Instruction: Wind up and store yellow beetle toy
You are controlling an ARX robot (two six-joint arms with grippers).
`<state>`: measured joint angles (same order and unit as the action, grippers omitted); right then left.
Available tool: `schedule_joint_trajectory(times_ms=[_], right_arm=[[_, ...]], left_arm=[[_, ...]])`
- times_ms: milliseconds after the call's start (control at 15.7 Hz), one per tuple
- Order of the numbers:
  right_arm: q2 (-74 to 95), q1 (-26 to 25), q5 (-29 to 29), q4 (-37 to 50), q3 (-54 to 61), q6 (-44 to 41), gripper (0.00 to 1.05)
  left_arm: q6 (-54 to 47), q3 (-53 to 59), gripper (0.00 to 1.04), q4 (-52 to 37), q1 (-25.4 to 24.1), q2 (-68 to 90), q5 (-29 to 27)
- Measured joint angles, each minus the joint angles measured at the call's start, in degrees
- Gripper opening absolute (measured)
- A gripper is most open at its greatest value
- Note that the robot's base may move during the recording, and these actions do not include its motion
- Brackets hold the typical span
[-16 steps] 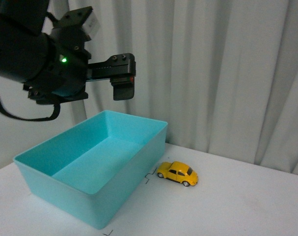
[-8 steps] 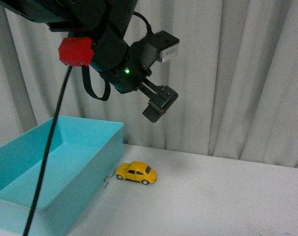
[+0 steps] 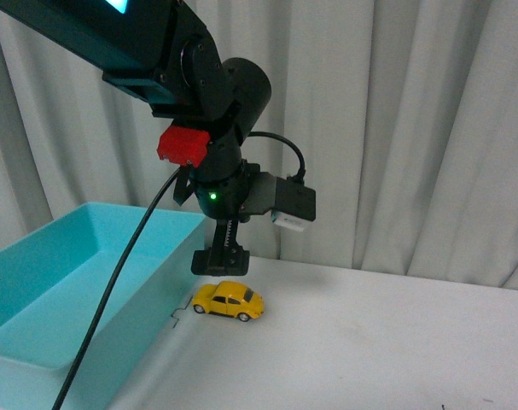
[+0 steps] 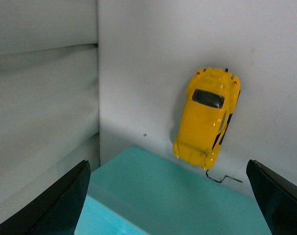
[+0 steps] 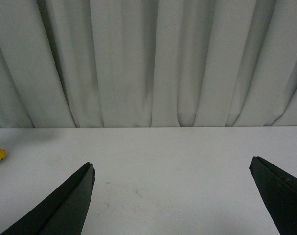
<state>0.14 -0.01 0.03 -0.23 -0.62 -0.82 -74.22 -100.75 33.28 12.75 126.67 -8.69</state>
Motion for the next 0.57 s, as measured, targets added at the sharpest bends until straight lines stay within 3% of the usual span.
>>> schedule_joint_trajectory(times_ms=[191, 572], right_arm=[[0.0, 0.0, 0.0, 0.0, 0.0, 0.0, 0.98], [0.0, 0.0, 0.0, 0.0, 0.0, 0.0, 0.98]], left_arm=[[-5.3, -4.2, 0.98, 3.7, -0.1, 5.5, -0.9], [-0.4, -5.4, 0.98, 5.6, 0.8, 9.9, -2.4]])
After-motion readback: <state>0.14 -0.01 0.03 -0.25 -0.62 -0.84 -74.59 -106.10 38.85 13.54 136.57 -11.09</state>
